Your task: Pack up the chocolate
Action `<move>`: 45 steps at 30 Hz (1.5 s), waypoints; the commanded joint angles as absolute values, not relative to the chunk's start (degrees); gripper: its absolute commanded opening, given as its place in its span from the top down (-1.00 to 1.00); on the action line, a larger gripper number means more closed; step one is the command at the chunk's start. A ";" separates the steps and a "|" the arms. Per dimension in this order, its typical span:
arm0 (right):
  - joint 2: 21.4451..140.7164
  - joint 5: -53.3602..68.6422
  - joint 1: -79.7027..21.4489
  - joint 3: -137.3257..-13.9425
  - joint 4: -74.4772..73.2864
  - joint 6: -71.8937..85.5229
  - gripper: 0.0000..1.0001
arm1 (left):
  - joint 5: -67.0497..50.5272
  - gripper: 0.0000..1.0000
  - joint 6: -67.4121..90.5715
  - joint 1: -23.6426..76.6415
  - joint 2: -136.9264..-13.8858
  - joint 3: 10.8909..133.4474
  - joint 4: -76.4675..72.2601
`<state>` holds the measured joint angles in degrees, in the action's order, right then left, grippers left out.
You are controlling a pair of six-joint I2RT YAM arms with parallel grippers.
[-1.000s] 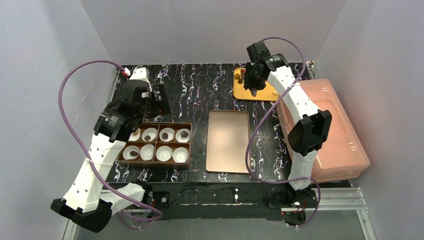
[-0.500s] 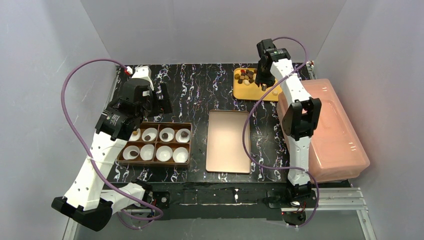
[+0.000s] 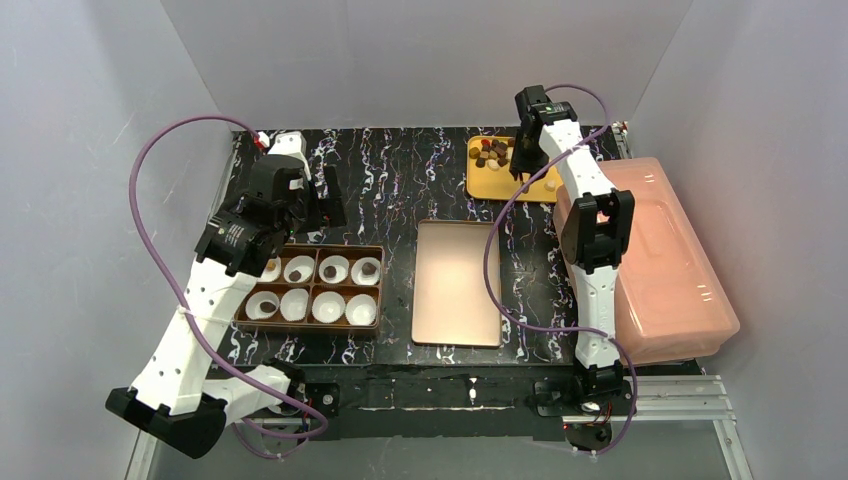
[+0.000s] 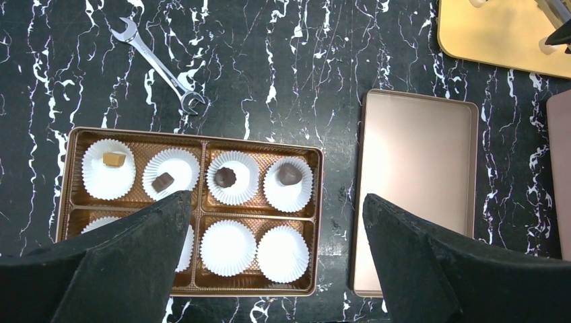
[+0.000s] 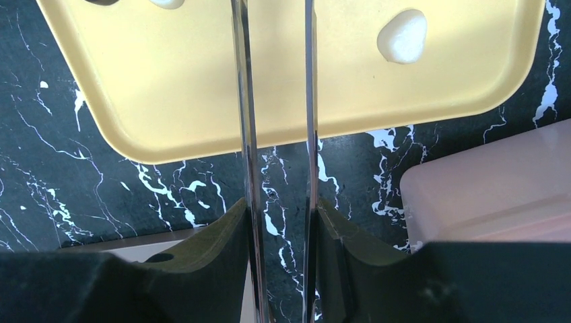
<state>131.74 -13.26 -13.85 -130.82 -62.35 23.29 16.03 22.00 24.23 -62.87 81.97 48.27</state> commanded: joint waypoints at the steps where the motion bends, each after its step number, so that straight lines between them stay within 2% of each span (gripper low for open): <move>1: 131.30 -12.46 -13.71 -133.70 -60.51 22.72 0.09 | 16.52 -0.99 21.29 24.35 -62.71 83.19 49.39; 17: 124.99 -11.88 -13.67 -130.57 -60.44 23.98 0.07 | 15.83 -0.99 21.60 24.35 -63.39 83.87 49.87; 35: 131.28 -9.26 -11.97 -135.92 -59.68 23.33 0.05 | 16.00 -0.99 21.45 24.35 -63.67 84.39 50.62; 45: 132.71 -6.23 -11.29 -134.48 -59.05 23.64 0.05 | 15.91 -0.99 21.54 24.35 -64.04 84.64 50.69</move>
